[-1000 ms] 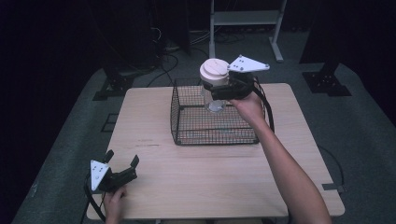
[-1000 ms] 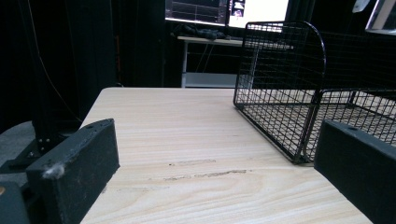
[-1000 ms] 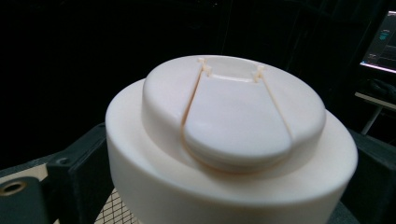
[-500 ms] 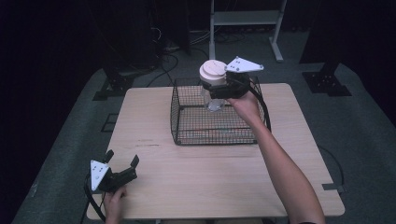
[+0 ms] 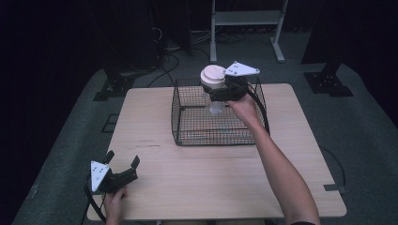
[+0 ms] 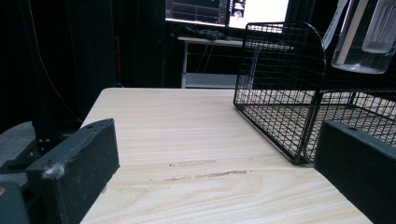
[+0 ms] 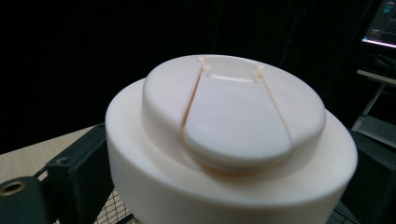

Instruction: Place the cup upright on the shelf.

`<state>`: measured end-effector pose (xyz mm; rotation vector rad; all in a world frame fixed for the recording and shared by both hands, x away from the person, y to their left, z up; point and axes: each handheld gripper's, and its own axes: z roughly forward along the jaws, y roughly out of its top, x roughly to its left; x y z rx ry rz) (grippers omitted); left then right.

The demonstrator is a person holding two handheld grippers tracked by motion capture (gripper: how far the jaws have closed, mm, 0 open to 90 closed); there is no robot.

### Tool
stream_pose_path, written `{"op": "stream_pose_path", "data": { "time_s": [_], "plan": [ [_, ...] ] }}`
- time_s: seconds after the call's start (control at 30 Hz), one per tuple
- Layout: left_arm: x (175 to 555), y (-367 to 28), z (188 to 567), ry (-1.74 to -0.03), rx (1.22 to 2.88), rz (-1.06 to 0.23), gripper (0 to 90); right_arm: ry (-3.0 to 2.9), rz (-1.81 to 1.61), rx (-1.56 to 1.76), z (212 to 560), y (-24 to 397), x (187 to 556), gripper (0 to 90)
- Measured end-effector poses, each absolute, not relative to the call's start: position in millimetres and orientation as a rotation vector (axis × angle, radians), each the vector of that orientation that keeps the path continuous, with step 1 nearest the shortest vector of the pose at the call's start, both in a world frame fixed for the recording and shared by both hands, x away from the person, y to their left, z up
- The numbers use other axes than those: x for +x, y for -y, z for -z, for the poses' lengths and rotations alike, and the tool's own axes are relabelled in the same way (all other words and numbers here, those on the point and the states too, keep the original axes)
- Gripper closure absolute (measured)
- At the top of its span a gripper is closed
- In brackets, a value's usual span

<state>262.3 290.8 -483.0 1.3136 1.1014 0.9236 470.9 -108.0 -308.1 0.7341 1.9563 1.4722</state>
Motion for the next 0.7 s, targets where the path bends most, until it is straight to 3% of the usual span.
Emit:
{"op": "stream_pose_path", "data": {
  "time_s": [0.7],
  "plan": [
    [261.9, -291.3, 483.1, -1.1, 1.309, -0.919, 0.0, -2.023, -1.434, 0.787, 355.6, 106.7, 485.2, 4.6]
  ]
}}
